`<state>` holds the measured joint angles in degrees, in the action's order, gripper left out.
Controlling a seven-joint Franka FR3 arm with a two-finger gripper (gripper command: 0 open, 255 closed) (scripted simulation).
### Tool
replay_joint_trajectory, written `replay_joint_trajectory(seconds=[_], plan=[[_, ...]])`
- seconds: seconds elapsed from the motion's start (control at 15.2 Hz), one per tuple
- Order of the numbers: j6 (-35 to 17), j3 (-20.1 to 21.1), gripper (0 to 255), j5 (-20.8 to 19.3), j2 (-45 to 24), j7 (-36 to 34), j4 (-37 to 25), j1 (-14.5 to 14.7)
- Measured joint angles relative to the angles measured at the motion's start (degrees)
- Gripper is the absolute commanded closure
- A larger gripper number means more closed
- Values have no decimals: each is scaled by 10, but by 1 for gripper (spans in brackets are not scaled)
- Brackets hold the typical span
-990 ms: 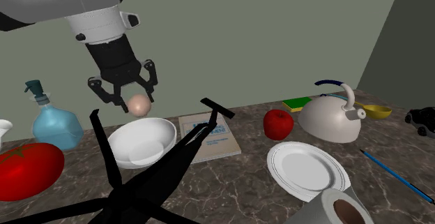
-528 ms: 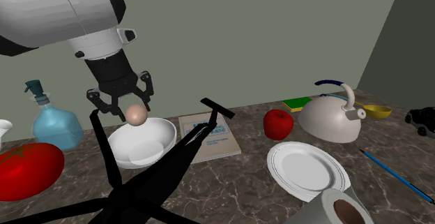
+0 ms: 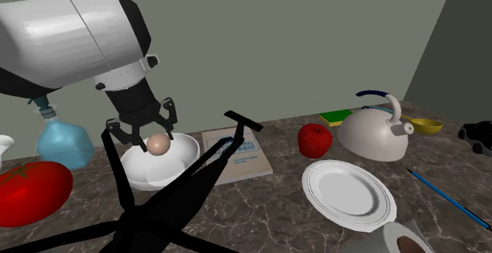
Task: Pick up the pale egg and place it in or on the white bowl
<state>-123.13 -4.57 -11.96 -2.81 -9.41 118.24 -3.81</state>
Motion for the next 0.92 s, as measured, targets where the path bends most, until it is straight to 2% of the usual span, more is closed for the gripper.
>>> replay_joint_trajectory(seconds=[0.46, 0.53, 0.92], plan=[[-10, 0, 255, -1, -5, -2, 5, 0], [-10, 0, 0, -1, -5, -2, 5, 0], [-10, -1, 0, -2, -5, -2, 8, -1]])
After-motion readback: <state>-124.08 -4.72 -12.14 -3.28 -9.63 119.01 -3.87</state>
